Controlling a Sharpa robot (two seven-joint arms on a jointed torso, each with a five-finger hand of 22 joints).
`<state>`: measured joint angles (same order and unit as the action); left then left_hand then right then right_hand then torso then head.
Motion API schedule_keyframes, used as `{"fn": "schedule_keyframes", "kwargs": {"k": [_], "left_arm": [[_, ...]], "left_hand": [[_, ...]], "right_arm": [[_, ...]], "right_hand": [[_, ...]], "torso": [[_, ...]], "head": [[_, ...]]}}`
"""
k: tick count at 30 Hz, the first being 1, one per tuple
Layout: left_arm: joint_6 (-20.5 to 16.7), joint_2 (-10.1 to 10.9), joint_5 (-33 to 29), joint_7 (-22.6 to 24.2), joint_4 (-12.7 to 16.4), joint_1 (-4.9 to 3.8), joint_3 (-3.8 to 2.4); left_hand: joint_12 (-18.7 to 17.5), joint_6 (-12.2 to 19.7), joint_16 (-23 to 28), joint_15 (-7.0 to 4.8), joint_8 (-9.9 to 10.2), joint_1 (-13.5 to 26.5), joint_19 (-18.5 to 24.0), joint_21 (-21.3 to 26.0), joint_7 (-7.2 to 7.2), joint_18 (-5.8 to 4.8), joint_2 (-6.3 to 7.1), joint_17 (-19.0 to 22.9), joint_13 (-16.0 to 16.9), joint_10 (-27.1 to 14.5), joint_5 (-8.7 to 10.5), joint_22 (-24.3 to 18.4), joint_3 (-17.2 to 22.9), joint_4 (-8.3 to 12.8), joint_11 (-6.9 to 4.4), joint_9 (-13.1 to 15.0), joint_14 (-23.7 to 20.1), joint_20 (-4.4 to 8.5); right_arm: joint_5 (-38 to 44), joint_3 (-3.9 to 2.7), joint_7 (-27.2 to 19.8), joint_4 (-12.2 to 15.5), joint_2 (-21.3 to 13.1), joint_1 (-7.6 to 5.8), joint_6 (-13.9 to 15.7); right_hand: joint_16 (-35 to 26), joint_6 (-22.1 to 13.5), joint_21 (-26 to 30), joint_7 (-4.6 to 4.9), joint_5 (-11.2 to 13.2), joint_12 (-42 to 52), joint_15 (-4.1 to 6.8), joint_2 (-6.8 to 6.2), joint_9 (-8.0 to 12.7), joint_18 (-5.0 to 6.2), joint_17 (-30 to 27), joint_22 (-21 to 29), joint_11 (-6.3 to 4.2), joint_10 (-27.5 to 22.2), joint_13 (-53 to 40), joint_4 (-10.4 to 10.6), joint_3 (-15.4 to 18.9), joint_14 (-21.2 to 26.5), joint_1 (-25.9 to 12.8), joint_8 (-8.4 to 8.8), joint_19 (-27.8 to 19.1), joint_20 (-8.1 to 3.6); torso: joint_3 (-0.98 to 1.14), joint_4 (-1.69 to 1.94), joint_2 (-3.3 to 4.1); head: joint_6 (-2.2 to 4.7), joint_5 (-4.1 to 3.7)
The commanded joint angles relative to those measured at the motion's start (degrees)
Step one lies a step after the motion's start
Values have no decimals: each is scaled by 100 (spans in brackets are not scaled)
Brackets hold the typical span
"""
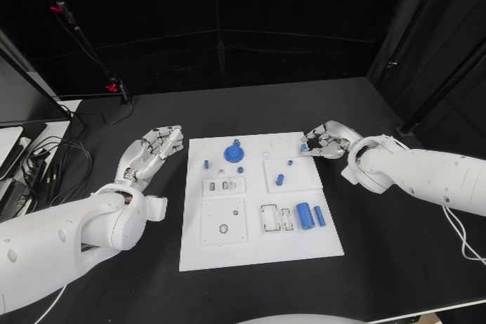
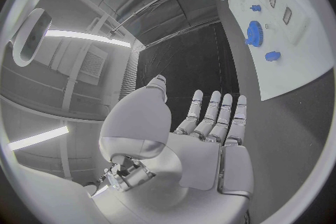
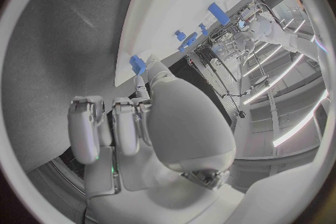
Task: Assemble the parts on the task board
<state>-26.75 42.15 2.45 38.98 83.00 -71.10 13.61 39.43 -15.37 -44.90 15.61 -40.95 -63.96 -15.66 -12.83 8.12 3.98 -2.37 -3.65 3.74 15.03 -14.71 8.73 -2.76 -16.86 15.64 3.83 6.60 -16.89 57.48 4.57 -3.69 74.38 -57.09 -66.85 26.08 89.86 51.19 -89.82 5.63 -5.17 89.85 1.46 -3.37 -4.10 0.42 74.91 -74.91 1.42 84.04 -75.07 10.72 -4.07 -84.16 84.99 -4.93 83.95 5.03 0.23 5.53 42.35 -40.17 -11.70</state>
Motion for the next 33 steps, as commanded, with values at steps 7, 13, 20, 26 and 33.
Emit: {"fn": "schedule_keyframes", "kwargs": {"k": [7, 13, 20, 26, 33], "left_arm": [[41, 1, 32, 1430, 15, -7, -5], [42, 2, 32, 1425, 12, -7, -4], [44, -4, 32, 1418, 4, -7, -4], [43, -12, 32, 1411, -3, -7, -3], [36, -13, 32, 1412, -2, -7, -2]], "left_hand": [[31, 45, -38, -3, 29, 14, 44, -23, 899, 29, -56, -8, 1, 36, -31, 7, -32, 15, -14, -2, 44, 16], [32, 45, -39, -3, 29, 12, 46, -22, 900, 29, -57, -8, 1, 37, -34, 6, -35, 15, -14, -2, 44, 16], [32, 45, -39, -3, 29, 12, 46, -22, 900, 29, -57, -8, 1, 37, -34, 6, -35, 15, -14, -2, 44, 16], [33, 45, -40, -3, 29, 9, 47, -22, 900, 28, -59, -8, 1, 37, -36, 6, -39, 15, -14, -2, 44, 16], [34, 45, -40, -3, 29, 7, 50, -21, 900, 28, -60, -8, 1, 37, -38, 5, -41, 15, -14, -2, 44, 16]], "right_arm": [[84, -2, 173, -9, 38, 13, -58], [86, -3, 167, -28, 61, 15, -40], [86, -3, 138, -21, 70, 15, -5], [87, -3, 108, -24, 75, 15, 33], [87, -3, 104, -40, 86, 15, 60]], "right_hand": [[14, 51, -18, 8, -9, 15, 36, 48, -15, -42, 1509, -1509, -42, 596, -1493, -27, -11, -584, 65, -10, 605, -33], [14, 88, -18, 9, -23, 15, 35, 80, -21, -42, 1509, -1509, -40, 596, -1493, -19, -18, -584, 65, -24, 605, -34], [14, 118, -18, 5, -36, 15, 35, 97, -25, -42, 1509, -1509, -42, 596, -1493, -15, -21, -584, 65, -35, 605, -34], [14, 217, -18, -4, -57, 15, 38, 151, -38, -42, 1509, -1509, -47, 596, -1493, 2, -27, -584, 59, -72, 605, -37], [14, 348, -18, -18, -55, 15, 44, 225, -50, -42, 1509, -1509, -58, 596, -1493, 16, -42, -584, 73, -112, 605, -42]], "torso": [[9, 10, -1], [2, -5, -1], [-1, -4, 2], [1, 0, 0], [3, -1, -2]], "head": [[-34, 18], [-48, 31], [-72, 44], [-75, 45], [-77, 41]]}}
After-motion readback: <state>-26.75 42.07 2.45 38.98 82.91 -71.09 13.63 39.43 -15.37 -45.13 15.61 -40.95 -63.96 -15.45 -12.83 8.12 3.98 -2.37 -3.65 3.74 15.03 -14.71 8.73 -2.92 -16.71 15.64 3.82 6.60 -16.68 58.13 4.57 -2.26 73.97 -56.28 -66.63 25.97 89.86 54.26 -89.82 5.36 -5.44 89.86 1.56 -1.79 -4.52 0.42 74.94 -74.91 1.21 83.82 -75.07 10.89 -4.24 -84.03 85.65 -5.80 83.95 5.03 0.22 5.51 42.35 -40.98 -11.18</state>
